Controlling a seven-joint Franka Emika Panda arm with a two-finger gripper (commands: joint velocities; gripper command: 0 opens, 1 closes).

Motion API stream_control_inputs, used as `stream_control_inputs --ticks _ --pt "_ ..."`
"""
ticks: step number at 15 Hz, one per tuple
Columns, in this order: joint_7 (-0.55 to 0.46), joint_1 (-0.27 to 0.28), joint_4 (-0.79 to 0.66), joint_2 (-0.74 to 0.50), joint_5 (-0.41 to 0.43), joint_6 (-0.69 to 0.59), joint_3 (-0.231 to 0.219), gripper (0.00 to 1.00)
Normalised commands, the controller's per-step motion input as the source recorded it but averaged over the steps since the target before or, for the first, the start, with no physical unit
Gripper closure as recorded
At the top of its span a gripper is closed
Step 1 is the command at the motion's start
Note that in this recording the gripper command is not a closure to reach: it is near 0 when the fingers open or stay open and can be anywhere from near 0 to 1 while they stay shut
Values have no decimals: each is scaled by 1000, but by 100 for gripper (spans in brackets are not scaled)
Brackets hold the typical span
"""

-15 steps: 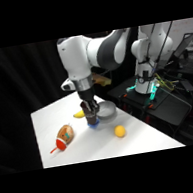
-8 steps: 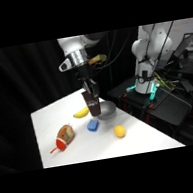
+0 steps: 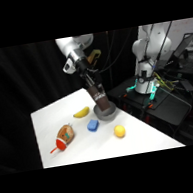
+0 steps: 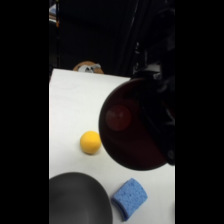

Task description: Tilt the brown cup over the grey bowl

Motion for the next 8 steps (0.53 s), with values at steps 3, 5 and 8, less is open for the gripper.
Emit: stream_control_inputs --ticks 3,5,8 --pt "-463 -150 159 174 407 -634 -111 16" --pt "-400 -155 276 326 390 -658 -93 16" --pt "-338 -161 371 422 337 -627 -69 16"
